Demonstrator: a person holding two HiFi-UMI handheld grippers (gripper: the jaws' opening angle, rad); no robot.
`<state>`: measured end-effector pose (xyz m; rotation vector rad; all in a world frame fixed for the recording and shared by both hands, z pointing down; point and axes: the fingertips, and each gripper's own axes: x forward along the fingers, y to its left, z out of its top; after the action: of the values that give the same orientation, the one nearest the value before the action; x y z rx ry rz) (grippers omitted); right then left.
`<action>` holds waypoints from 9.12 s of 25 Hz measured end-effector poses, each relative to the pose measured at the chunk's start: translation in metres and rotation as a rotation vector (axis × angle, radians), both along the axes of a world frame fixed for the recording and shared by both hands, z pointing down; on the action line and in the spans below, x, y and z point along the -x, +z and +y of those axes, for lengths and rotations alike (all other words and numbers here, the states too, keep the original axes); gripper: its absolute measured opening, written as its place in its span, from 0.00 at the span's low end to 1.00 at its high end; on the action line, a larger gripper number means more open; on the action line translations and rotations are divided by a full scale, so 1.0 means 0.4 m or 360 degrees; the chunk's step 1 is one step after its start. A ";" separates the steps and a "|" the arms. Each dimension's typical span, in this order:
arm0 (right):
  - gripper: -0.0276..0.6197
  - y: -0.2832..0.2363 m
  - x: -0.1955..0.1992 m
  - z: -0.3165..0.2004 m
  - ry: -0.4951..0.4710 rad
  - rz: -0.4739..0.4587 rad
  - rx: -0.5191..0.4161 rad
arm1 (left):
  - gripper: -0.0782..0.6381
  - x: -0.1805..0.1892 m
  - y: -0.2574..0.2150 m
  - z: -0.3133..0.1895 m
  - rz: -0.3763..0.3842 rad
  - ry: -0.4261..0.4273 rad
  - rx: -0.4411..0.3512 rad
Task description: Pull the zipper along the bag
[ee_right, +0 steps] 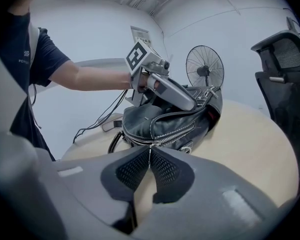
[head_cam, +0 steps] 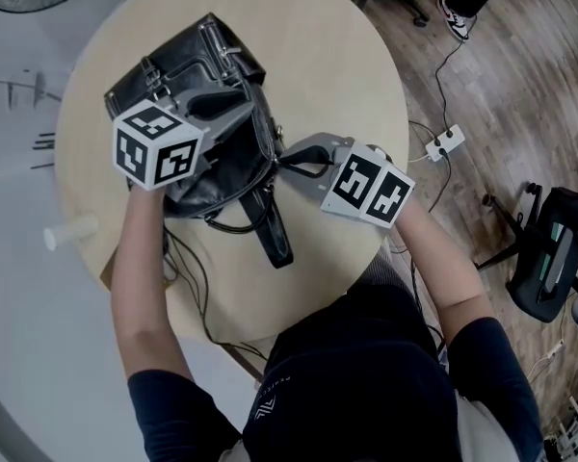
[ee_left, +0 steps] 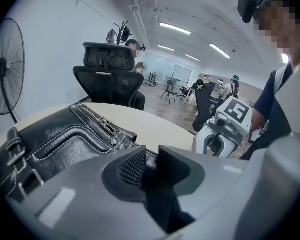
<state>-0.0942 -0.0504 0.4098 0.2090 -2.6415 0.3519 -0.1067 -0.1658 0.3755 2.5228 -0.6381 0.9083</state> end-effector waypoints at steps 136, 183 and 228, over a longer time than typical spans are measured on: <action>0.07 0.001 0.172 0.151 0.0394 0.0025 0.0189 | 0.41 -0.001 0.098 0.146 -0.0328 0.0290 0.0091; 0.06 0.037 0.145 0.150 0.0569 0.0109 0.0210 | 0.45 -0.013 0.059 0.210 -0.0583 0.0575 -0.0025; 0.06 0.062 0.213 0.172 0.0378 0.0287 0.0195 | 0.47 -0.004 0.063 0.224 -0.0451 0.0577 0.0110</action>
<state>-0.1794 0.0182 0.4347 0.4925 -2.4124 0.5441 -0.1050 -0.0761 0.4008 2.5116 -0.2199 1.4059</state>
